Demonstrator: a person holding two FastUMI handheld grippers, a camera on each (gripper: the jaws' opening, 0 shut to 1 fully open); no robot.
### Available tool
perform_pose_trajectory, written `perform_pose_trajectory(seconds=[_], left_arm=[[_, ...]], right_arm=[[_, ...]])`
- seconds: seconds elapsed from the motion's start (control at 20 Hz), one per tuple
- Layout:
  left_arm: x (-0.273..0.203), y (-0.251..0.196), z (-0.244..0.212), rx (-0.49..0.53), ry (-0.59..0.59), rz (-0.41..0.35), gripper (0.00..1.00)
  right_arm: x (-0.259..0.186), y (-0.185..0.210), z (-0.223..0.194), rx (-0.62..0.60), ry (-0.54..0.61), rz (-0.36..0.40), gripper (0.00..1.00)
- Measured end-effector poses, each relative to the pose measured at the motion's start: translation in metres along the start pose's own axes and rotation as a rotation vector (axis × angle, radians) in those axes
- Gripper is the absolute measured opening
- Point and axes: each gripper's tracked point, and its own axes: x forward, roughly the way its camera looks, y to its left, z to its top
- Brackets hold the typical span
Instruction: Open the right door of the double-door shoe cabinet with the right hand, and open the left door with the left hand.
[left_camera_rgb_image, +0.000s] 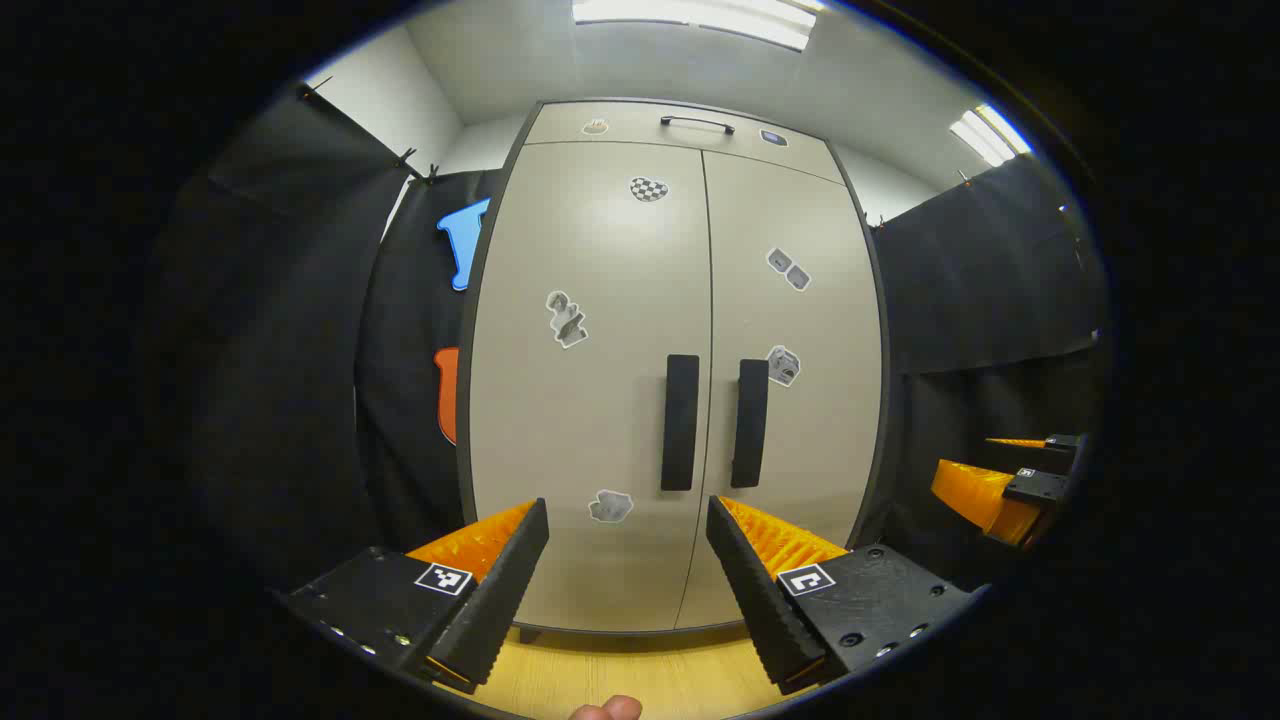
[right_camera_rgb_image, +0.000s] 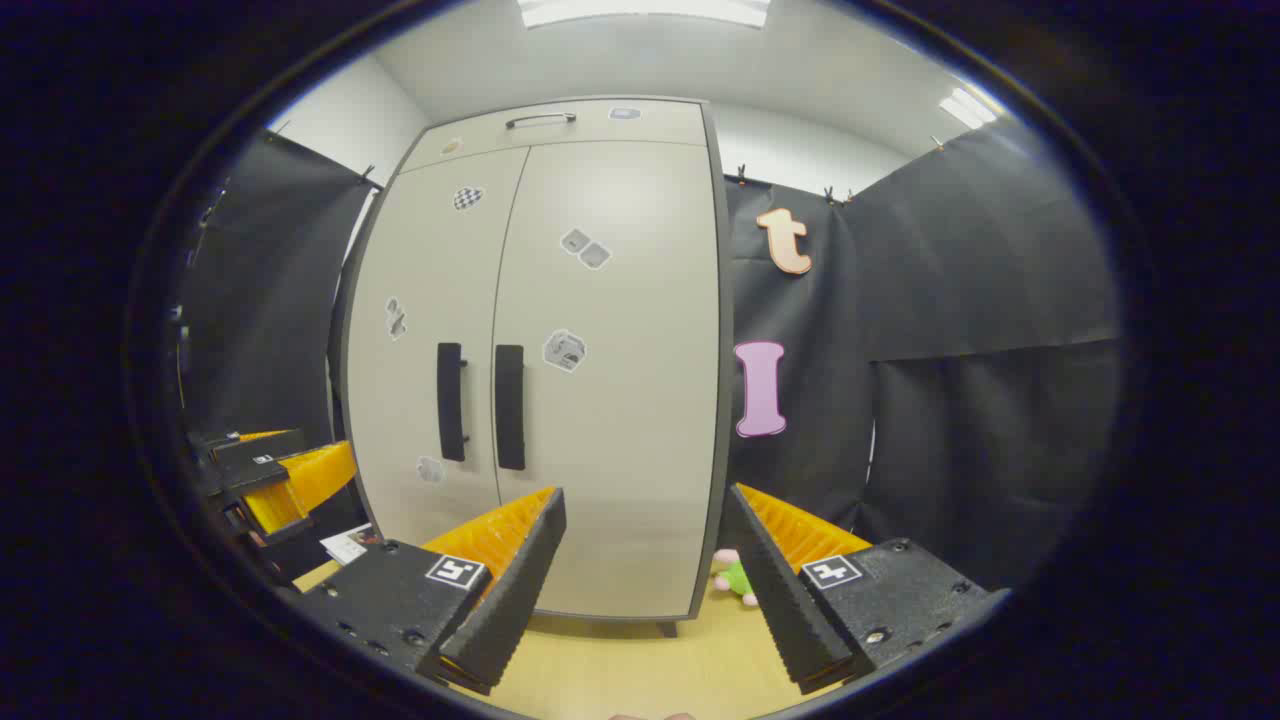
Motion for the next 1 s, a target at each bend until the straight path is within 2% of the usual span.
perform_pose_trajectory(seconds=[0.15,1.0], left_arm=[[0.0,0.001,0.0,-0.003,0.009,-0.018,0.95],[-0.002,0.015,-0.006,0.004,0.017,-0.01,0.95]], right_arm=[[0.002,0.008,0.0,0.012,0.002,0.0,0.99],[0.01,0.029,0.0,-0.003,0.003,0.006,1.0]])
